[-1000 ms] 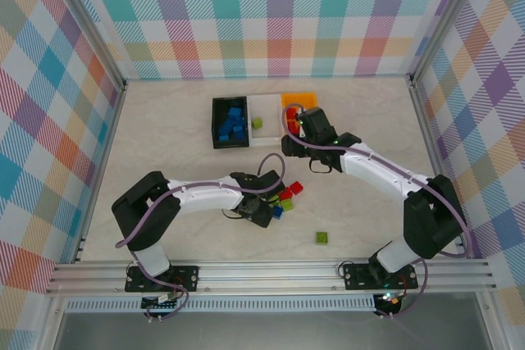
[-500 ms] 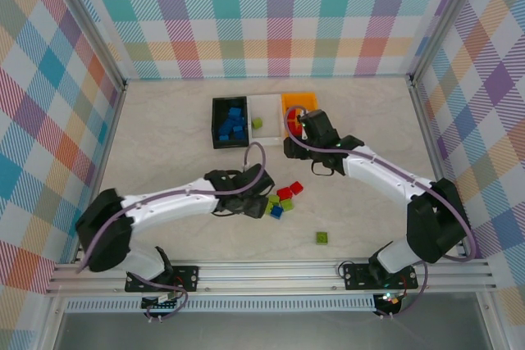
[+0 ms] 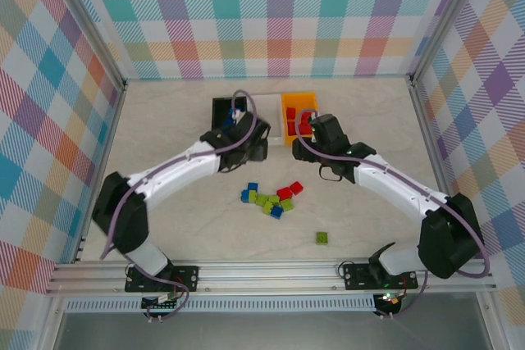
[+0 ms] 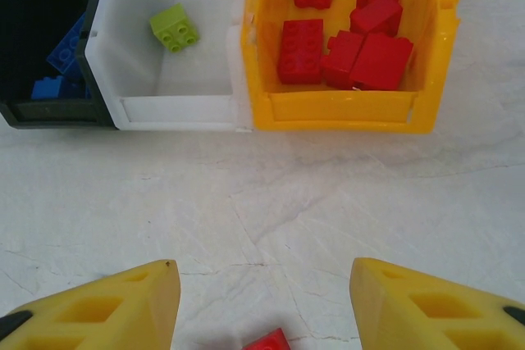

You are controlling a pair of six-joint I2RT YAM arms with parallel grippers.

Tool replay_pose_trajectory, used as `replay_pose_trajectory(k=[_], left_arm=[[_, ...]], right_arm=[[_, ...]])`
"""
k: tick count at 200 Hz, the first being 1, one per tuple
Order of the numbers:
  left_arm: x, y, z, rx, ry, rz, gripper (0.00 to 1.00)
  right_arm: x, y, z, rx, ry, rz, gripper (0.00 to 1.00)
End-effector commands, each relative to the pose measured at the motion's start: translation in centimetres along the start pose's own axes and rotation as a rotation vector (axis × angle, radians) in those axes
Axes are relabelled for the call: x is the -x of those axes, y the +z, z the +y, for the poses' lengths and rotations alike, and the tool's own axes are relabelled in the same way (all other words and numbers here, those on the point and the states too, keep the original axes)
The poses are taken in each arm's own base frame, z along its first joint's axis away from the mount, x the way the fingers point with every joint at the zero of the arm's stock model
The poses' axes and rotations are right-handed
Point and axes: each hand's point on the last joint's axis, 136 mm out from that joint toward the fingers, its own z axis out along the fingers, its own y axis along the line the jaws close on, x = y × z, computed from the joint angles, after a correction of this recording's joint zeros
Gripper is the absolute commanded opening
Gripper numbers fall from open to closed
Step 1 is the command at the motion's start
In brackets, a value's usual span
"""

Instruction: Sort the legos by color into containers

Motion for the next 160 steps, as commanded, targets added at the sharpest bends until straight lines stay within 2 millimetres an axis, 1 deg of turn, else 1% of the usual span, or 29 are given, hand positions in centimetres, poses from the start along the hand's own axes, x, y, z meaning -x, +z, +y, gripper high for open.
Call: replay_pose_trajectory(k=[1, 10, 16, 23, 26, 29, 44, 62, 82, 101, 115, 129, 136, 148, 160], left_arm=[[4.0, 2.8, -0.4, 0.045, 0.004, -0.048, 0.61], [5.2, 4.0, -0.5, 0.066, 0.007, -0.049, 0.61], [5.6, 5.0, -0.5, 0.084, 0.013, -0.038, 0.61], [6.6, 5.6, -0.6, 0.094, 0.014, -0.041, 0.61], [6.4, 6.4, -0.6, 0.106, 0.018, -0.027, 0.61], [6.9, 6.6, -0.6, 0.112, 0.016, -0.029, 0.61], [7.8, 8.5, -0.7, 0.138, 0.014, -0.01, 0.61], [8.0, 10.7, -0.9, 0.157, 0.013, 0.022, 0.61], [8.0, 12.4, -1.2, 0.178, 0.019, 0.052, 0.61], [7.4, 13.6, -1.4, 0.186, 0.025, 0.086, 0.63], [7.0, 14.1, -1.6, 0.184, 0.023, 0.102, 0.72], [7.0, 13.9, -1.9, 0.168, 0.012, 0.104, 0.81], [7.3, 13.3, -2.4, 0.157, 0.01, 0.092, 0.84], [8.1, 11.7, -3.7, 0.119, 0.017, 0.049, 0.89], [9.0, 9.3, -5.1, 0.083, 0.027, 0.002, 0.92]], right_arm=[[0.0, -0.7, -0.6, -0.015, 0.022, -0.015, 0.58], [-0.2, -0.9, -0.7, -0.016, 0.022, -0.013, 0.58], [-0.3, -1.0, -0.8, -0.018, 0.023, -0.012, 0.58], [-0.5, -1.1, -0.9, -0.019, 0.023, -0.011, 0.58], [-0.5, -1.2, -0.9, -0.019, 0.023, -0.01, 0.58], [-0.6, -1.2, -1.0, -0.02, 0.023, -0.007, 0.58], [-1.1, -1.5, -1.2, -0.022, 0.025, 0.0, 0.59], [-1.8, -1.8, -1.6, -0.027, 0.031, 0.011, 0.59], [-2.9, -2.0, -1.9, -0.027, 0.037, 0.034, 0.59], [-3.7, -2.2, -2.1, -0.023, 0.046, 0.054, 0.6], [-4.1, -2.5, -2.2, -0.025, 0.048, 0.065, 0.62], [-4.3, -2.8, -2.3, -0.024, 0.052, 0.072, 0.63], [-4.4, -3.0, -2.3, -0.023, 0.055, 0.077, 0.63], [-4.6, -3.3, -2.2, -0.018, 0.061, 0.086, 0.64], [-4.9, -3.5, -2.2, -0.014, 0.068, 0.102, 0.64]])
